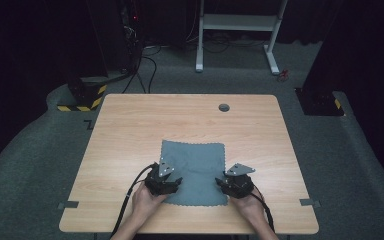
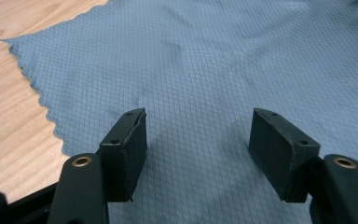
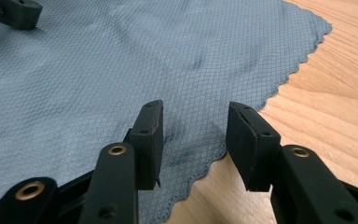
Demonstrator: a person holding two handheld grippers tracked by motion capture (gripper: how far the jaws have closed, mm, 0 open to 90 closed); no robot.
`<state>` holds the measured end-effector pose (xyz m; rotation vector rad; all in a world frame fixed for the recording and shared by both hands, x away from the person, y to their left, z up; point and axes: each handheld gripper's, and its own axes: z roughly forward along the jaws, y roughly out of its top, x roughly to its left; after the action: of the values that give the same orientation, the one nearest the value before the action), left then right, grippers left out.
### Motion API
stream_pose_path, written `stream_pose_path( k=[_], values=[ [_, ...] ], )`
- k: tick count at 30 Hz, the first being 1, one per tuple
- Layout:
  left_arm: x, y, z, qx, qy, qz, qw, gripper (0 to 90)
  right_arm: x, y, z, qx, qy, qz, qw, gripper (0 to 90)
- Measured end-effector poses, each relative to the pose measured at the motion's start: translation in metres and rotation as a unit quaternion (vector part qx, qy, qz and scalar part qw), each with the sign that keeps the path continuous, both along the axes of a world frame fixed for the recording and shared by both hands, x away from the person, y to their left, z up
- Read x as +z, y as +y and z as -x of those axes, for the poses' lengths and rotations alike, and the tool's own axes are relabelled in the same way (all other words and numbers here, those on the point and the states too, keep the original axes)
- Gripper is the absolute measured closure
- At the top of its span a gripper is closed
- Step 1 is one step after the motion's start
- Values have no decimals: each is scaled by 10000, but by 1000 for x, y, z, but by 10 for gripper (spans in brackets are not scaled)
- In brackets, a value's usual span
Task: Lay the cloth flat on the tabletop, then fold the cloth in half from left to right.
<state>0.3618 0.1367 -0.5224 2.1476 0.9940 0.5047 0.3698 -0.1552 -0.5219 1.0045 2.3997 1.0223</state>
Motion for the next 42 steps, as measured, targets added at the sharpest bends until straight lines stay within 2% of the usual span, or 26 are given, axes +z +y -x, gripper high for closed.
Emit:
stream_pose_path(
  k=[3,5,7,9,12,14,17,22,32,39,42],
  values=[
    [0,1,1,10,62,77,10000,366,-1,-2,2,-35,8,-65,10000,557],
    [0,1,2,-21,-20,-25,10000,364,1,0,1,-122,16,27,9999,531],
    [0,2,5,-14,-49,-37,10000,365,2,2,4,-170,24,4,9999,540],
    [-1,7,9,-33,-51,18,10000,365,2,3,9,-55,33,-113,9999,547],
    [-1,16,13,-9,-46,65,10000,364,1,4,17,91,-5,-54,9999,575],
    [-3,21,14,1,60,210,9998,362,-1,2,17,135,40,-108,9998,581],
    [-4,24,18,-9,22,221,9998,358,-1,-1,14,303,53,-98,9995,588],
    [-4,26,25,23,6,260,9997,352,-1,-4,13,381,26,-110,9992,587],
    [-4,27,28,50,3,247,9997,345,-1,-3,15,304,30,-103,9995,582],
    [-4,28,28,42,14,252,9997,342,-1,-3,15,230,21,-88,9997,557],
    [-4,28,28,23,29,267,9996,340,-1,-2,15,256,41,-100,9996,518]
  ],
)
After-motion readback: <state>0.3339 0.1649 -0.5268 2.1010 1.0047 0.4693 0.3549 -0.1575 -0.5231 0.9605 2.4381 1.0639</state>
